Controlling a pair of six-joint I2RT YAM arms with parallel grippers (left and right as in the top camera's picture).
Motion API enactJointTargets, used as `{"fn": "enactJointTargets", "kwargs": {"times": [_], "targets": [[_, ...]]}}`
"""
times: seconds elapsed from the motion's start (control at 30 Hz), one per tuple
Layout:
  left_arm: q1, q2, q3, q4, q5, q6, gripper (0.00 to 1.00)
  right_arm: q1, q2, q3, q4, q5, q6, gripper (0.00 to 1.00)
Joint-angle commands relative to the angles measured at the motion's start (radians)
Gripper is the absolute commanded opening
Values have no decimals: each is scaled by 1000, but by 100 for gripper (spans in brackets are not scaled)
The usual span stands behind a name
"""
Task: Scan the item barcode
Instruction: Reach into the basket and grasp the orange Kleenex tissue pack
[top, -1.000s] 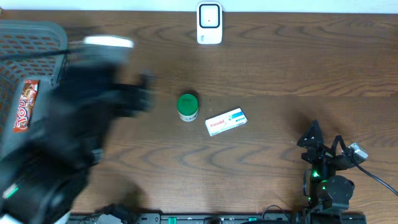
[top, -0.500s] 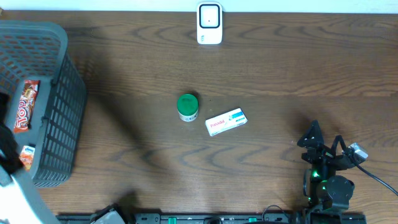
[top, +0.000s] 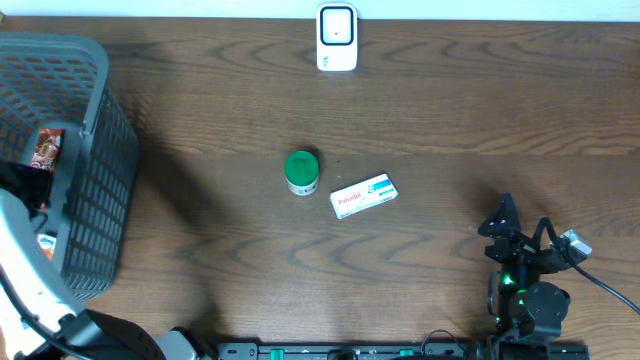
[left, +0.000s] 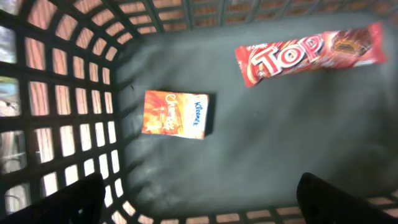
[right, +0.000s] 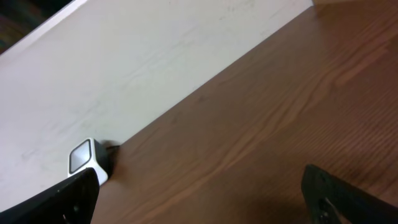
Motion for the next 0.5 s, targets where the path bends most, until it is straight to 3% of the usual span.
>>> {"fn": "enactJointTargets", "kwargs": {"times": [0.0, 0.13, 0.47], "targets": [[8, 0, -56, 23, -54, 43, 99, -14, -3, -1, -5, -1, -8, 99], [40, 2, -109, 72, -57, 113, 99, -14, -3, -1, -5, -1, -8, 99], [142, 22, -194, 153, -31, 135, 98, -14, -3, -1, -4, -1, -8, 99]]}}
